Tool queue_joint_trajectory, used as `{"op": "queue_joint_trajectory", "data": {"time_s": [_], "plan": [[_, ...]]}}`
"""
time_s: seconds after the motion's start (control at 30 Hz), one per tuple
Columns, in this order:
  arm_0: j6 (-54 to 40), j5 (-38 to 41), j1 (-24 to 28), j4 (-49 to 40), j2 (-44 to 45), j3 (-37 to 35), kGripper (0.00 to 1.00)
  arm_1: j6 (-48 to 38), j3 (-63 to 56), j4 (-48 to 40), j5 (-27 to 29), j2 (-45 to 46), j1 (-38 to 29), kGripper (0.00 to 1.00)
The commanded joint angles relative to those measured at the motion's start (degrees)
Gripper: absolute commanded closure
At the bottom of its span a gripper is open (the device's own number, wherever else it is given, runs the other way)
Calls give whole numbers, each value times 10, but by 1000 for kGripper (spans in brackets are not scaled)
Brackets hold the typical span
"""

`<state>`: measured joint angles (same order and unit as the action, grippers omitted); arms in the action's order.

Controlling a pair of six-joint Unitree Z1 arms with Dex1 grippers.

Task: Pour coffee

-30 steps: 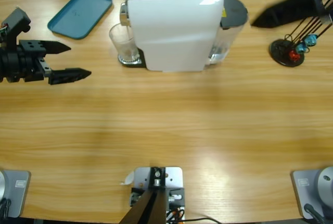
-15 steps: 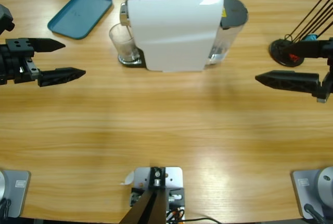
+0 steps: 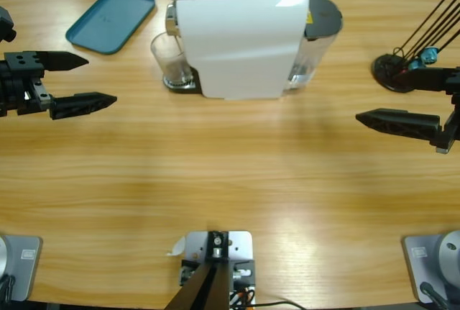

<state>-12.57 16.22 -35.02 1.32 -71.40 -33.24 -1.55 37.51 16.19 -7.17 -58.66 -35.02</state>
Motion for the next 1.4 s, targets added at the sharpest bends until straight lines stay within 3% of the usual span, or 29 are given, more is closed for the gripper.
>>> {"op": "queue_joint_trajectory", "data": {"time_s": [0.03,1.4], "plan": [[-6,-1,-3,7,-5,10,0,-10,-18,-5,15,1,7,0],[-11,-17,-2,7,4,2,0,-22,-22,-2,37,7,7,0]]}}
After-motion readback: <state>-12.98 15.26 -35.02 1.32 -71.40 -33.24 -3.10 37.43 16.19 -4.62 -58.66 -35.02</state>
